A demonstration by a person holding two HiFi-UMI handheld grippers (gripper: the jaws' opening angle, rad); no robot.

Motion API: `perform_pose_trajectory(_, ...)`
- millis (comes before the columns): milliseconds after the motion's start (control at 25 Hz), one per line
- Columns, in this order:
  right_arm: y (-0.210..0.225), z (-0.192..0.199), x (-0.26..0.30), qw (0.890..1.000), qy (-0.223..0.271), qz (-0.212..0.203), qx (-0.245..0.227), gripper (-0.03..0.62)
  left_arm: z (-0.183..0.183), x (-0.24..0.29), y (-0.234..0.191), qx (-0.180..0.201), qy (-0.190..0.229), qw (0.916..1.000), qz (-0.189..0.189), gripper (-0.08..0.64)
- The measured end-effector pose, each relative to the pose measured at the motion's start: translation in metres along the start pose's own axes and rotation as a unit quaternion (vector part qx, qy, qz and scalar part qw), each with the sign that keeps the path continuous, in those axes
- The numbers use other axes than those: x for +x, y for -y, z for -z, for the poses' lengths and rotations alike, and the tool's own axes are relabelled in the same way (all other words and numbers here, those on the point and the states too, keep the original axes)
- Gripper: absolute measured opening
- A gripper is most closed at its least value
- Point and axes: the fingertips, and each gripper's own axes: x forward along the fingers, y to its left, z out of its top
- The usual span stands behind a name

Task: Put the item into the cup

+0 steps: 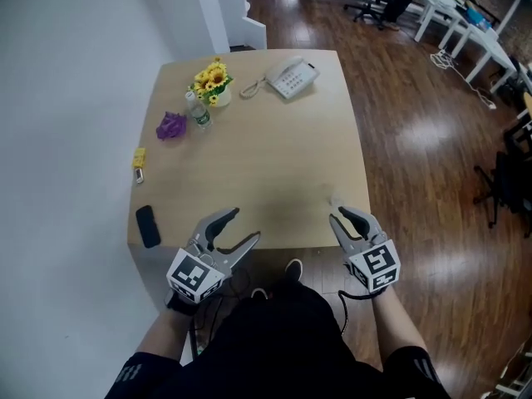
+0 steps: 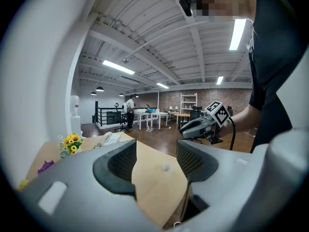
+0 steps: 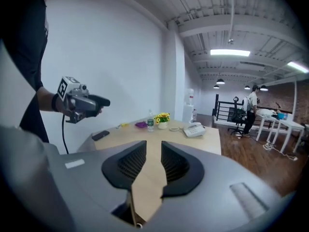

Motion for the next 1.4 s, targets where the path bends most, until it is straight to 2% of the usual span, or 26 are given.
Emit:
perform_pose_trajectory(160, -0.045, -0.026, -0.03, 0.999, 0.041, 0.012, 0.025, 0.104, -0.003, -0.052, 0.011, 0.011, 0.015, 0.9998, -0.002, 0.254)
perform_pose_trajectory(240, -0.069, -0.031, -0.04, 0.998, 0.055, 0.015, 0.036, 0.078, 0.001, -0.078, 0.015, 0.016, 0.023, 0.9996, -0.001, 0.255)
perform_pose_trajectory(440, -0.117, -0.027, -0.073, 0.994, 0.07, 0.048, 0.065, 0.008, 0.022, -0.134, 0.032, 0.014, 0.025, 0.9996, 0.001, 0.255)
perform_pose_trajectory(640, -0.154, -0.024, -0.106, 0.992, 0.087, 0.048, 0.084, 0.008, 0.03, -0.17, 0.046, 0.01, 0.031, 0.9995, -0.006, 0.253)
perform_pose_trajectory(760, -0.163, -0.025, -0.121, 0.992, 0.087, 0.054, 0.074, 0.008, 0.03, -0.181, 0.052, 0.011, 0.035, 0.9993, -0.009, 0.254)
perform_pose_trajectory(880, -0.171, -0.032, -0.129, 0.99, 0.106, 0.04, 0.086, 0.008, 0.03, -0.184, 0.055, 0.011, 0.039, 0.9991, -0.016, 0.255)
perform_pose_trajectory(1080, -0.177, -0.04, -0.134, 0.989, 0.118, 0.027, 0.08, 0.008, 0.026, -0.184, 0.07, 0.018, 0.04, 0.999, -0.011, 0.255)
perform_pose_trajectory(1400, -0.185, -0.049, -0.132, 0.993, 0.109, 0.017, 0.041, 0.008, 0.019, -0.189, 0.076, 0.025, 0.049, 0.9982, -0.021, 0.254)
